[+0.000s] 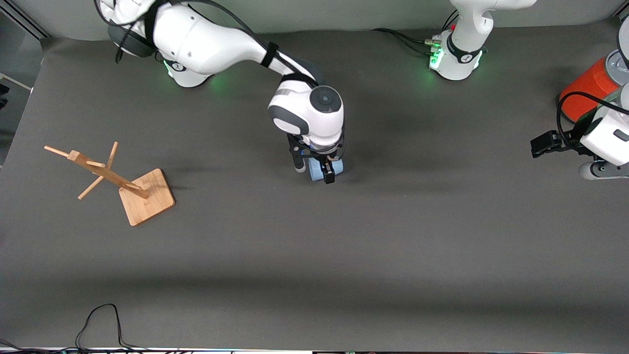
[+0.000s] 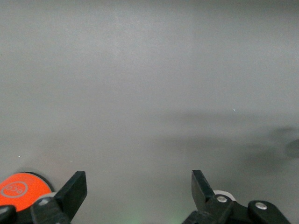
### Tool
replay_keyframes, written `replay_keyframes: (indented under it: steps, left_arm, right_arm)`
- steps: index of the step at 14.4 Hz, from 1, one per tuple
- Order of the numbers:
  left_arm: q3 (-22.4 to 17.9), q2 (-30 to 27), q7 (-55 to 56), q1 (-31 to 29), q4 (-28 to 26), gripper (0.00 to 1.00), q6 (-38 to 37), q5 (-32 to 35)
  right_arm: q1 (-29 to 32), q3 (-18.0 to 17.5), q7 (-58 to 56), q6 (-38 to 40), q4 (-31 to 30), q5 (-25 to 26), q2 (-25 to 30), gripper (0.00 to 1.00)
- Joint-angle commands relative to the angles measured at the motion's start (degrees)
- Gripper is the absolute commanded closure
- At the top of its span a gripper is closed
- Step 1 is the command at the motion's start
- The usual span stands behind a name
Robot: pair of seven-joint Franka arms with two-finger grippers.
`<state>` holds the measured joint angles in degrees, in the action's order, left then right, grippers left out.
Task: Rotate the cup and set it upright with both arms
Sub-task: 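Release the cup on its side while the left gripper reaches toward it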
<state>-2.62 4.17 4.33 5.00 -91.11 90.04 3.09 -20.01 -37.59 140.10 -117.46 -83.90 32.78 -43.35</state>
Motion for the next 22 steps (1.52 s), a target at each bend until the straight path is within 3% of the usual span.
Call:
replay_keyframes:
  steps: [1, 4, 8, 10, 14, 17, 19, 22]
  left_arm:
    - [1.12, -0.21, 0.94, 1.24, -0.30, 0.00, 0.75, 0.51]
    - [5.24, 0.93, 7.25, 1.67, 0.22, 0.00, 1.19, 0.60]
    - [12.89, 6.36, 18.05, 3.34, 4.25, 0.00, 1.55, 1.21]
    - [14.74, 11.28, 25.95, 7.54, 7.94, 0.00, 1.46, 3.48]
    - [14.75, 24.19, 43.70, 21.16, 17.86, 0.00, 1.46, 8.85]
    - [14.49, 34.12, 53.38, 29.87, 26.66, 0.00, 1.37, 11.75]
    - [14.40, 40.54, 60.15, 34.79, 32.45, 0.00, 2.42, 13.42]
    - [14.31, 46.44, 64.14, 40.51, 35.12, 0.00, 5.32, 16.23]
  right_arm:
    - [5.24, -2.23, -11.99, 3.81, -0.48, -7.34, 8.08, 0.00]
    - [10.16, 0.22, -29.56, 8.11, -0.74, -15.52, 15.90, 0.00]
    - [10.35, 13.12, -51.27, 8.38, -2.14, -28.97, 25.57, 0.00]
    - [10.26, 18.14, -59.73, 10.14, -3.46, -31.89, 29.36, 0.00]
    - [10.08, 29.82, -75.45, 14.27, -7.14, -40.23, 36.73, 0.00]
    - [10.08, 36.95, -93.36, 14.98, -12.59, -40.51, 43.07, 0.00]
    - [10.25, 39.59, -102.78, 16.20, -14.01, -40.51, 45.19, 0.00]
    - [10.43, 44.60, -118.43, 19.28, -15.23, -40.42, 47.03, 0.00]
